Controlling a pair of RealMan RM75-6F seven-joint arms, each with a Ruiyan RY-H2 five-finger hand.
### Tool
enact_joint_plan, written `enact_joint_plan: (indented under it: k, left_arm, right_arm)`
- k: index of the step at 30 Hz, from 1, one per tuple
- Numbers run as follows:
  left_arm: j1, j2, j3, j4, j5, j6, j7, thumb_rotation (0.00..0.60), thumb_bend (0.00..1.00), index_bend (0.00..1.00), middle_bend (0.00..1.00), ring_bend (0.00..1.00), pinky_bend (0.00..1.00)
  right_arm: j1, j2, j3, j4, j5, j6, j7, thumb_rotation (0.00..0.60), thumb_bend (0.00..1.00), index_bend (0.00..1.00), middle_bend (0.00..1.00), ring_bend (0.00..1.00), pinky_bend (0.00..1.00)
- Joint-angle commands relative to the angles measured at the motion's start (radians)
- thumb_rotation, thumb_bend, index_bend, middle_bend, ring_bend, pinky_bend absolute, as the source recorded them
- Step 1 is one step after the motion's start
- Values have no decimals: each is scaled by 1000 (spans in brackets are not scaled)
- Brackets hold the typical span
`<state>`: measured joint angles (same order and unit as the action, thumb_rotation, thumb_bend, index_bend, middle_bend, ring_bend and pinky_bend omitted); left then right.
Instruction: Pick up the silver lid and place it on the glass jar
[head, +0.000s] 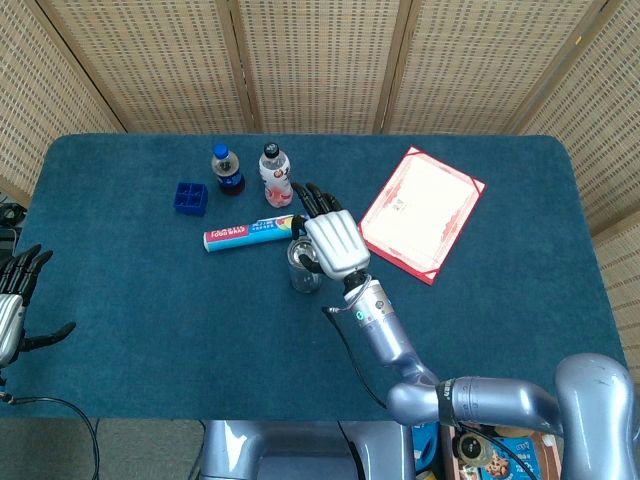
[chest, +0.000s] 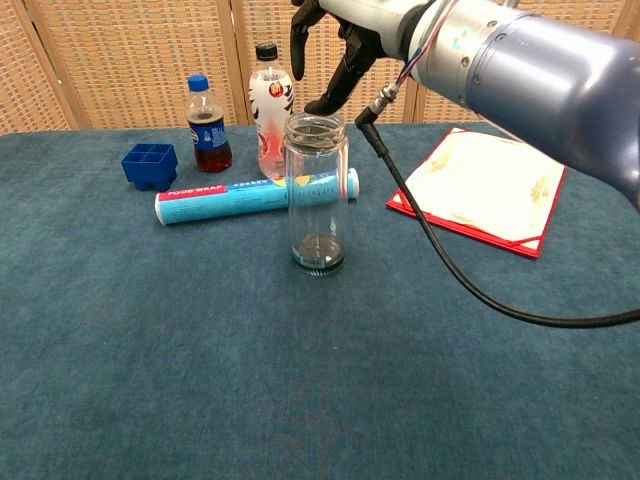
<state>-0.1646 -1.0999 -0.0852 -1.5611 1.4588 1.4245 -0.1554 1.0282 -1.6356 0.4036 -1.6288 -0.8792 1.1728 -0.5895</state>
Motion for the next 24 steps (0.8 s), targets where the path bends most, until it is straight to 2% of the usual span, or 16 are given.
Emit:
enact_joint_plan:
  k: [1,6,13,15,17,20,24]
  left_arm:
    - [1,0,1,0,0,-1,1,600,179,0,0,0,0]
    - [3,0,2,1,-3,1,4,600,179,0,0,0,0]
    - [7,-2,1,1,-9,6,17,600,179,0,0,0,0]
    - [7,-4,3,-2,-7,5,27,600,179,0,0,0,0]
    - [8,-10,8,-4,-10,2,56,600,180,0,0,0,0]
    - [10,-18,7,-9,-19,5,92,600,180,0,0,0,0]
    - [17,-24,8,-11,-37,5,129,600,181,0,0,0,0]
  right_arm:
    - [-8,23,3,-24,-9,14,-9,600,377,498,78,0,220]
    - [-42,100,-4,-91,-28,52,-41,600,314,403,13,0,214]
    - [-189,296,-94,-237,-116,135,-38,600,98,148,0,0,129]
    - [-249,351,-146,-260,-171,170,-25,600,57,104,0,0,99]
    - [-347,414,-234,-272,-236,232,5,600,17,48,0,0,60]
    - [-422,451,-300,-249,-336,268,86,600,0,11,0,0,41]
    - [-511,448,-367,-167,-437,334,153,600,0,8,0,0,38]
